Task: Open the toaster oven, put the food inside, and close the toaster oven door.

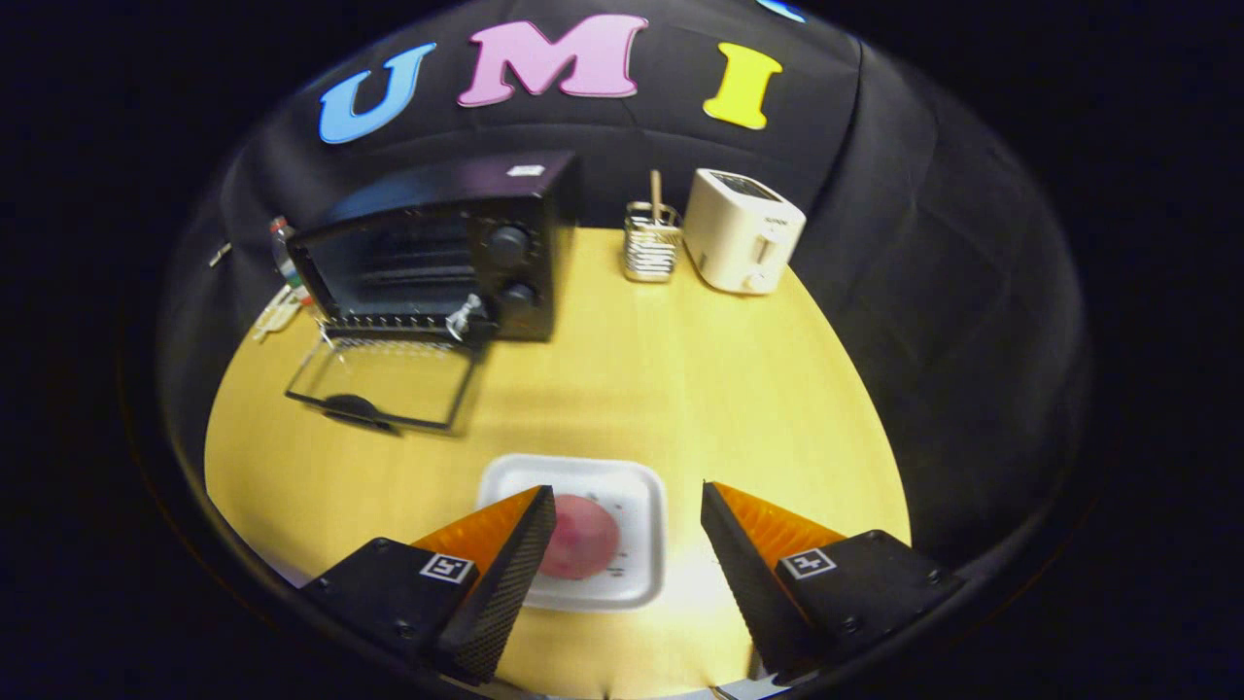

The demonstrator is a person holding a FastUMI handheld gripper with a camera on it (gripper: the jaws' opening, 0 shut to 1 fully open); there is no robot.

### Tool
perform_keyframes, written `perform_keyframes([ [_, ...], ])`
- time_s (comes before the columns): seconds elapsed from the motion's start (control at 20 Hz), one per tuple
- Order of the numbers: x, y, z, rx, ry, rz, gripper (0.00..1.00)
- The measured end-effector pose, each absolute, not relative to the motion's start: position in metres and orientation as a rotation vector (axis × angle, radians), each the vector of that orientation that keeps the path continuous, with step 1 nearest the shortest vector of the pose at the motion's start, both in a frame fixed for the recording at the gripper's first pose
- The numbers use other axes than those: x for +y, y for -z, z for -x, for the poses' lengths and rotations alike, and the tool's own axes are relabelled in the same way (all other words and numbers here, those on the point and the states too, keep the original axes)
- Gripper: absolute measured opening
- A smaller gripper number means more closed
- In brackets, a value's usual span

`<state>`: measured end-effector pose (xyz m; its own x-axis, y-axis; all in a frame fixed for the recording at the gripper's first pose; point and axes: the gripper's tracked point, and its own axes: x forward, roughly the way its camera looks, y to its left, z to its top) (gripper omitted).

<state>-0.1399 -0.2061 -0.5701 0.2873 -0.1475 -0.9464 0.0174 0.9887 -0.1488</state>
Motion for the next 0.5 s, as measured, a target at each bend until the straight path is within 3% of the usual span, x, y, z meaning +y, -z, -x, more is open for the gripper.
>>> perform_keyframes([
  [0.1,-0.218,0.591,0.153,1.341,0.104,0.079,0.97],
  [0.2,-0.222,0.617,0.163,1.397,0.083,0.047,0.87],
  [0.25,-0.224,0.629,0.167,1.423,0.073,0.047,0.76],
  [0.4,-0.223,0.648,0.175,1.476,0.021,0.065,0.75],
  [0.5,-0.218,0.651,0.174,1.488,-0.003,0.052,0.57],
])
